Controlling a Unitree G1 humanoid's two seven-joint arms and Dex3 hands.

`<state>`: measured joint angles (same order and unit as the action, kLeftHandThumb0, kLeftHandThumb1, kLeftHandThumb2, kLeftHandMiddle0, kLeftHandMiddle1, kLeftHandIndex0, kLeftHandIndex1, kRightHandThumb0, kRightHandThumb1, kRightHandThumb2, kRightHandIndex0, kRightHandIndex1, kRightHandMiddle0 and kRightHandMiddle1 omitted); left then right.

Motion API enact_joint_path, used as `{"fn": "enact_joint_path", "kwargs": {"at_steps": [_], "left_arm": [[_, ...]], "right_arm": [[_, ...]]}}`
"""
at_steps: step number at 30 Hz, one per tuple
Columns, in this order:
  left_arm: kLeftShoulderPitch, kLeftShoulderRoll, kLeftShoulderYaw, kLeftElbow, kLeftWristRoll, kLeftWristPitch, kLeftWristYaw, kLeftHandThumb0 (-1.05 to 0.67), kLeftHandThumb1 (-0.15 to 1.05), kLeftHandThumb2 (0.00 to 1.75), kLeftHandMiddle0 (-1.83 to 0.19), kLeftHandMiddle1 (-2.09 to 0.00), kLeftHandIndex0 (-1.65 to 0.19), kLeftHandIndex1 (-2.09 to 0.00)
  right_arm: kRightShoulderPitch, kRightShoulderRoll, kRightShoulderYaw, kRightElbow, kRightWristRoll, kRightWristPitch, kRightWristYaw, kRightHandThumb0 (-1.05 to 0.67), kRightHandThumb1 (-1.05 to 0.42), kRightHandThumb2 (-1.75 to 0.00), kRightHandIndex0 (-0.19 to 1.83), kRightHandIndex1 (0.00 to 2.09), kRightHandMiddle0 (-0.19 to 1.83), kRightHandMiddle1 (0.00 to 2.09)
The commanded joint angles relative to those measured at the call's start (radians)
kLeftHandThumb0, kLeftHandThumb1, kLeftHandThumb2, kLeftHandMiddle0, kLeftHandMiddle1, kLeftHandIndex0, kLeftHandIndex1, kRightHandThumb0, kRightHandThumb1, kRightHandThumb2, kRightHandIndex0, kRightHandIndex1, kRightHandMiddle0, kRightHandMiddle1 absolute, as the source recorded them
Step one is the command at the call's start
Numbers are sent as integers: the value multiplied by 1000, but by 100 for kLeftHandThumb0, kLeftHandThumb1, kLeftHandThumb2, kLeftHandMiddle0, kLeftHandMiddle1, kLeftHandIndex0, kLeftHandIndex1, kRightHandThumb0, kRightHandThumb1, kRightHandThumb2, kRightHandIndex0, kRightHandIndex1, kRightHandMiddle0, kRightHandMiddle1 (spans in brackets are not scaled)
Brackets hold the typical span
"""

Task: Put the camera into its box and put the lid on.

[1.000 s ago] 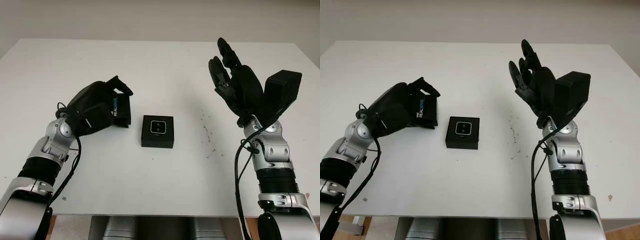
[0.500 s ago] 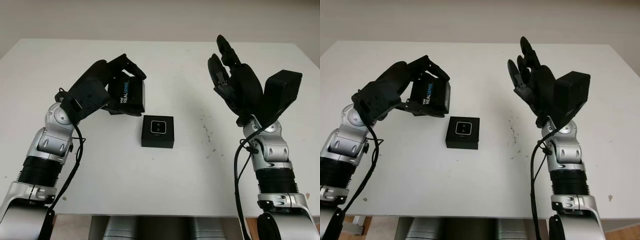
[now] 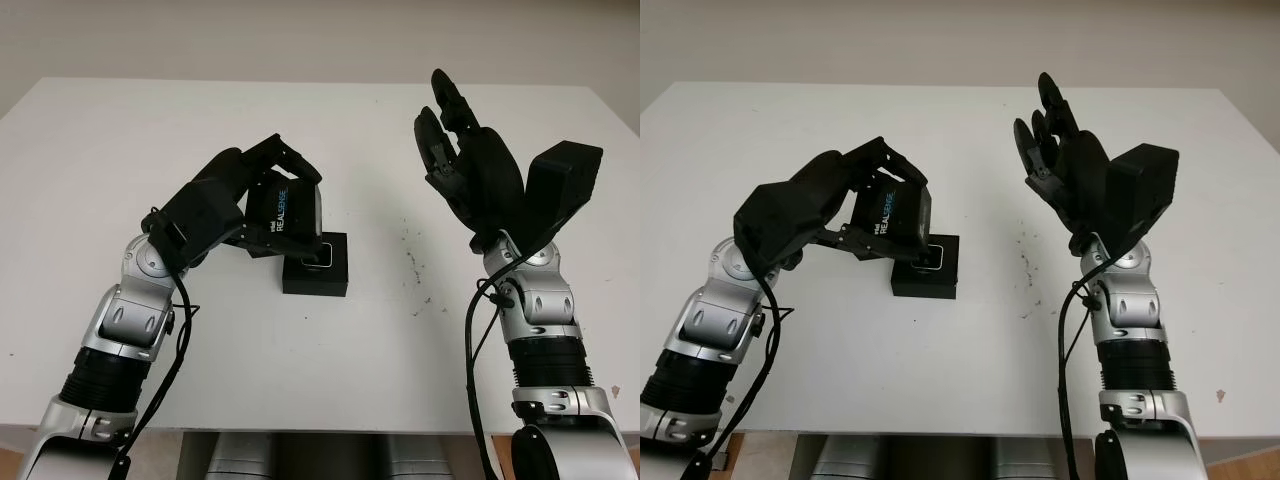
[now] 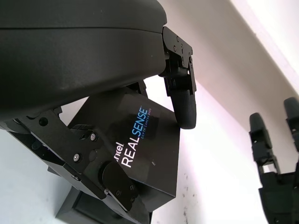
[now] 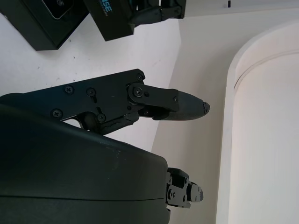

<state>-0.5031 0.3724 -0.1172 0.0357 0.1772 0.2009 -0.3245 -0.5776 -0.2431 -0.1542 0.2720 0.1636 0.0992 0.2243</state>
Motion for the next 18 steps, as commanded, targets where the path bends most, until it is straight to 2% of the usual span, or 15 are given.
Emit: {"fn": "enact_joint_path", "kwargs": {"at_steps": [1,7,13,18], "left_arm": [[0,-3,-13,-11,10,10,-8,-15,97,5,-36,-156,-23,-149],[-12,-6,-49,26,52,6,-5,-14,95,5,-40,-157,-24,-150],[-55,-26,-79,56,81,46,-18,-11,96,5,-37,-151,-22,-146],[-83,-36,-95,78,90,42,-24,-11,96,5,-38,-159,-23,-153]], "right_arm": [[3,10,-1,2,-1,-10,-10,-55,-105,-50,-9,6,-1,8],[5,21,-5,5,4,-18,-21,-57,-105,-49,-8,6,1,9],[6,24,-5,13,3,-32,-21,-57,-105,-50,-9,6,-3,7],[11,33,-1,2,1,-24,-34,-57,-105,-51,-8,6,-1,9]]}}
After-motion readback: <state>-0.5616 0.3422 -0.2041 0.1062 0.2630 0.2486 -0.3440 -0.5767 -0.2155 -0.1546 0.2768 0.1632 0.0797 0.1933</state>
